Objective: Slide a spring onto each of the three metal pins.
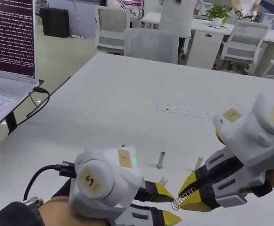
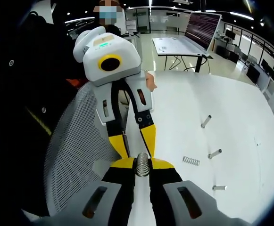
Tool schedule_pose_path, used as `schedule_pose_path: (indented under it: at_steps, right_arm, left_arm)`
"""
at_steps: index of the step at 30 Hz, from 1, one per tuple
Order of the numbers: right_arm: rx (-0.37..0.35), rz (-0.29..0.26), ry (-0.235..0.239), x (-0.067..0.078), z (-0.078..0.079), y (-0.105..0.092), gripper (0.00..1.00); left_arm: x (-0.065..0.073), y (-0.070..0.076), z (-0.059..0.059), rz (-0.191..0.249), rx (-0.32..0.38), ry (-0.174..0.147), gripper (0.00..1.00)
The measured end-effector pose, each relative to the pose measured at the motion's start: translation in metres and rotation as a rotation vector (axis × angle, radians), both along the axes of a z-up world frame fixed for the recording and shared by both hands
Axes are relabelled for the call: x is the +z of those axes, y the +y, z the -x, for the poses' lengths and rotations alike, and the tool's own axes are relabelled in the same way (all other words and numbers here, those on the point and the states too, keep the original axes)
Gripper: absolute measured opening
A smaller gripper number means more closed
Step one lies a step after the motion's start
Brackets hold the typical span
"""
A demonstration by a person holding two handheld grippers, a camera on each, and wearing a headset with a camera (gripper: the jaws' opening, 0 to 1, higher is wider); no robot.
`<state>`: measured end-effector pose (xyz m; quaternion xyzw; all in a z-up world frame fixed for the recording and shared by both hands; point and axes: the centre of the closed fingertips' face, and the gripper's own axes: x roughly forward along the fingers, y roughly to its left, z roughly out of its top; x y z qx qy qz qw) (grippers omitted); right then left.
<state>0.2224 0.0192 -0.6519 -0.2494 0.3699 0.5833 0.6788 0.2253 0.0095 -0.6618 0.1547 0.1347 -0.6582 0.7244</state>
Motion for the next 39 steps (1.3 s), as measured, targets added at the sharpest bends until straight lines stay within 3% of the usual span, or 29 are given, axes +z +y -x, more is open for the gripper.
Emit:
schedule_pose_path:
  at_steps: [11, 21, 32, 39]
  right_arm:
    - [-0.026, 0.032, -0.01, 0.008, -0.011, -0.018, 0.08]
    - [-0.062, 0.072, -0.044, 0.02, -0.034, -0.04, 0.08]
    - [-0.11, 0.111, -0.066, 0.028, -0.063, -0.067, 0.08]
    - [-0.146, 0.132, -0.078, 0.027, -0.079, -0.082, 0.08]
  left_arm:
    - [0.012, 0.013, -0.013, 0.035, 0.055, 0.008, 0.16]
    - [0.023, 0.034, -0.019, 0.081, 0.133, 0.02, 0.2]
    - [0.037, 0.054, -0.024, 0.131, 0.227, 0.018, 0.33]
    - [0.031, 0.068, -0.031, 0.132, 0.298, 0.02, 0.51]
